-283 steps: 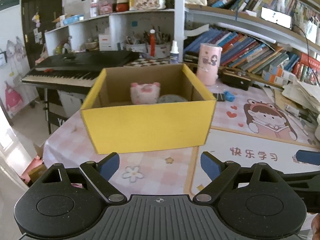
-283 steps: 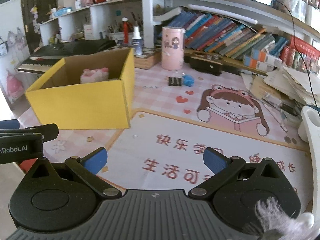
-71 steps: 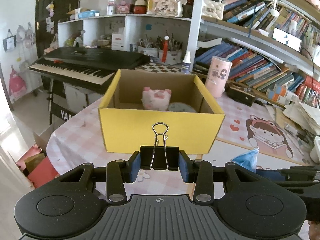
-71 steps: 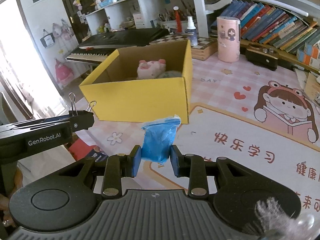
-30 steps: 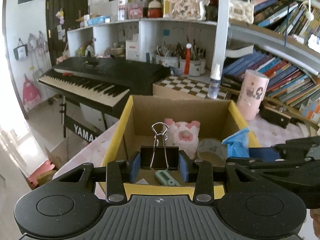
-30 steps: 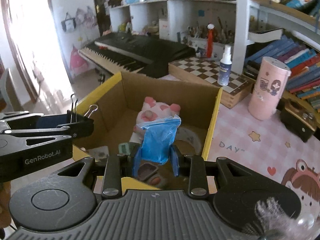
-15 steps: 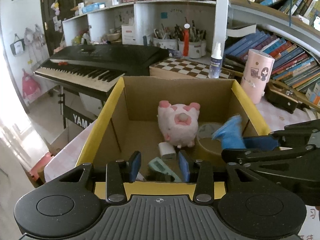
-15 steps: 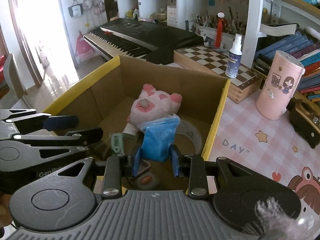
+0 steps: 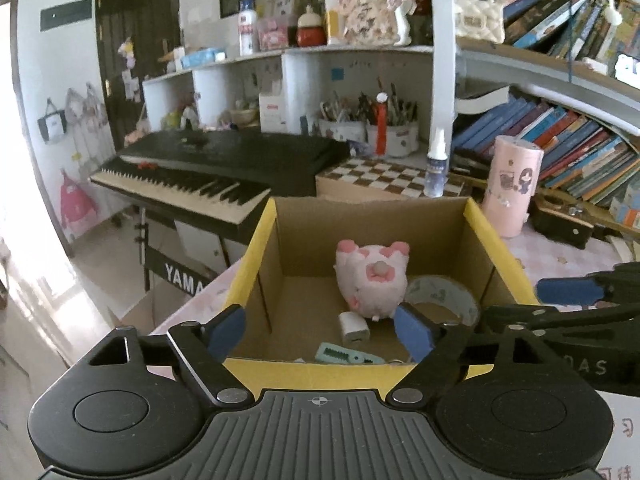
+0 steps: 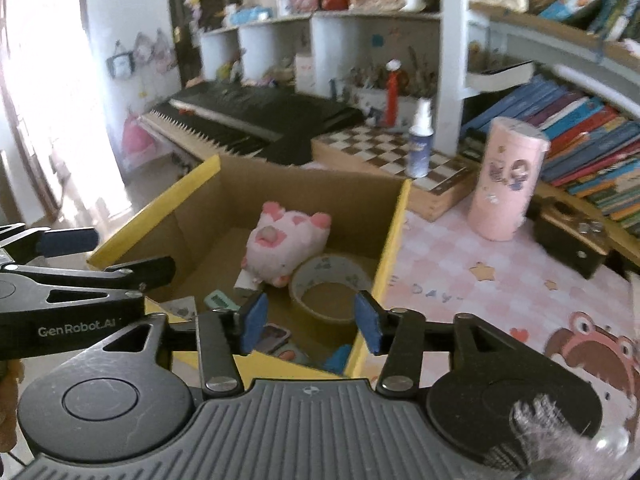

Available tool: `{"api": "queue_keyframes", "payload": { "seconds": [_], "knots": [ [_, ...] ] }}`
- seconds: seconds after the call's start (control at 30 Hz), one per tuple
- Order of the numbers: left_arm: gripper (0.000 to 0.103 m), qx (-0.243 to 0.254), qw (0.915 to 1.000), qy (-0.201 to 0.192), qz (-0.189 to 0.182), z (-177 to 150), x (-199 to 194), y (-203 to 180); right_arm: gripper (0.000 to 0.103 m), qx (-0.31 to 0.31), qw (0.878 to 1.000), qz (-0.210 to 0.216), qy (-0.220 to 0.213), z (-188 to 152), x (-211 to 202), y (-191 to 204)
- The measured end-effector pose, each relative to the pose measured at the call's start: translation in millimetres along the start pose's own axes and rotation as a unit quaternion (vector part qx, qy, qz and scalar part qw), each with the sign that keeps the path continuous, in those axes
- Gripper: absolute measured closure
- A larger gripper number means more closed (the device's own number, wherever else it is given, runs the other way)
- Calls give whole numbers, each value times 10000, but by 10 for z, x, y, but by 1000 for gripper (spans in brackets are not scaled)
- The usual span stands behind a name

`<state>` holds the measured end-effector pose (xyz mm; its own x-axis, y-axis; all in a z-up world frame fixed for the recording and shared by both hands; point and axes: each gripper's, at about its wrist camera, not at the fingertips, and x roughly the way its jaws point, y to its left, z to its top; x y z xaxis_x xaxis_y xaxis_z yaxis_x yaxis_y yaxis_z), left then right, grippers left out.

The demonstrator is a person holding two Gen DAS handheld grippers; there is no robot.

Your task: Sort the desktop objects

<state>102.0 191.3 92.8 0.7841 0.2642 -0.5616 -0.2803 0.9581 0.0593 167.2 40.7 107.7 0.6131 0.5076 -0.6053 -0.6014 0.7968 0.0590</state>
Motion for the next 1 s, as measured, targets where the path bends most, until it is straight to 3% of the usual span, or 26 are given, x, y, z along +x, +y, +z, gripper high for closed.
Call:
{"api": "queue_keyframes", "payload": {
  "seconds": [0.2,0.4,0.63,1.0],
  "knots": [
    [8,164,9997,-128,-114,-81,-226,2,45,320,9974,-512,-384,-187,-343,2],
    [7,283,9992,-156,-216,-259,-458,17,40,838,9890,-1119,-472,-517,-681,-22],
    [6,293,9985,-170,-421,-507,-707,12,33,1392,9714,-1874,-447,-997,-1074,4],
    [6,635,9948,-85,-794,-808,-959,-235,13,1900,9396,-2807,-469,-1624,-1574,131]
  ]
}}
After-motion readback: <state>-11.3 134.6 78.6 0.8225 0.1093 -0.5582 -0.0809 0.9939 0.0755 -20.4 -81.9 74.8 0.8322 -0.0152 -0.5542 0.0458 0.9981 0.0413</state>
